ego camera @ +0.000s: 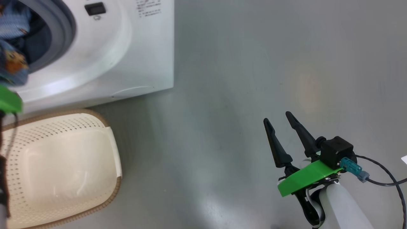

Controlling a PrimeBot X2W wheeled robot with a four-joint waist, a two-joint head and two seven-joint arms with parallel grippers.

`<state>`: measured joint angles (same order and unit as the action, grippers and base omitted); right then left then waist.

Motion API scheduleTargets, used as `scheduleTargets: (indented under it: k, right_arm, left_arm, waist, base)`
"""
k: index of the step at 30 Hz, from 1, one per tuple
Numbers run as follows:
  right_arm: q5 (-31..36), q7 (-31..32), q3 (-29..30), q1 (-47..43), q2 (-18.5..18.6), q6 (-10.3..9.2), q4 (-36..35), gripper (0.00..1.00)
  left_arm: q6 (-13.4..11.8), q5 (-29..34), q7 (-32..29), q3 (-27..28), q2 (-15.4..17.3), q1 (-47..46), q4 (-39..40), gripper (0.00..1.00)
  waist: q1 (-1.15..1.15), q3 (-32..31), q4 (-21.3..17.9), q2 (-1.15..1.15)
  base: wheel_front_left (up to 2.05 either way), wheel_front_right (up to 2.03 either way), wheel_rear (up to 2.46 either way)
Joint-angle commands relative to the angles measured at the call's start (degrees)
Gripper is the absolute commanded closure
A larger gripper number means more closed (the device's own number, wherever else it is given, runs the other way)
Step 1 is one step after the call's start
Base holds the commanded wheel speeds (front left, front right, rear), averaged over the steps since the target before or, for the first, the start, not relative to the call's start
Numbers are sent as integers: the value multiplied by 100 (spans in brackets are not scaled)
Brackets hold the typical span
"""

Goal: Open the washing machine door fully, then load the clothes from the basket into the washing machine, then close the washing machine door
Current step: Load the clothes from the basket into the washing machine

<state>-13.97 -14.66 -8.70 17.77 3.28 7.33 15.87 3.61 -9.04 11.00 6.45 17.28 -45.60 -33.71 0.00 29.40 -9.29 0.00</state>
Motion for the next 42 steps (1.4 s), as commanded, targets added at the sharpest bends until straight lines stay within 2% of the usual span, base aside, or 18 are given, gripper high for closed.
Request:
scheduleTargets:
  k: [1,5,11,21,28,38,42]
  right_arm:
    - [-88,-34,-152,21,-40,16,-129,0]
    - [-148,-34,-160,73,-40,16,-143,0]
    - [-355,-34,-261,224,-40,16,-194,0]
    - [-570,-34,-400,518,-40,16,-254,0]
    - [-691,-34,-495,642,-40,16,-264,0]
    - [-806,-34,-623,821,-40,16,-290,0]
    - [-840,-34,-665,838,-40,16,-279,0]
  left_arm:
    - [45,-103,-109,144,342,-281,206,100]
    - [118,-266,-411,178,444,-642,270,100]
    - [226,-523,-1190,196,801,-1466,146,100]
    - [335,-844,-1782,93,1224,-2398,-64,100]
    - [375,-891,-1536,-207,1556,-3070,32,100]
    - [386,-924,-748,-816,1784,-4004,103,100]
    - [387,-1149,-731,-1059,1867,-4277,-74,100]
  waist:
    - [0,130,-75,0]
    - [0,303,-144,0]
    - [0,745,-304,0]
    - [0,1435,-475,0]
    - [0,1866,-561,0]
    - [0,2230,-667,0]
    - [0,2285,-707,0]
  base:
    - [0,0,0]
    - [0,0,0]
    - [0,0,0]
    - [0,0,0]
    - [0,0,0]
    - [0,0,0]
    - [0,0,0]
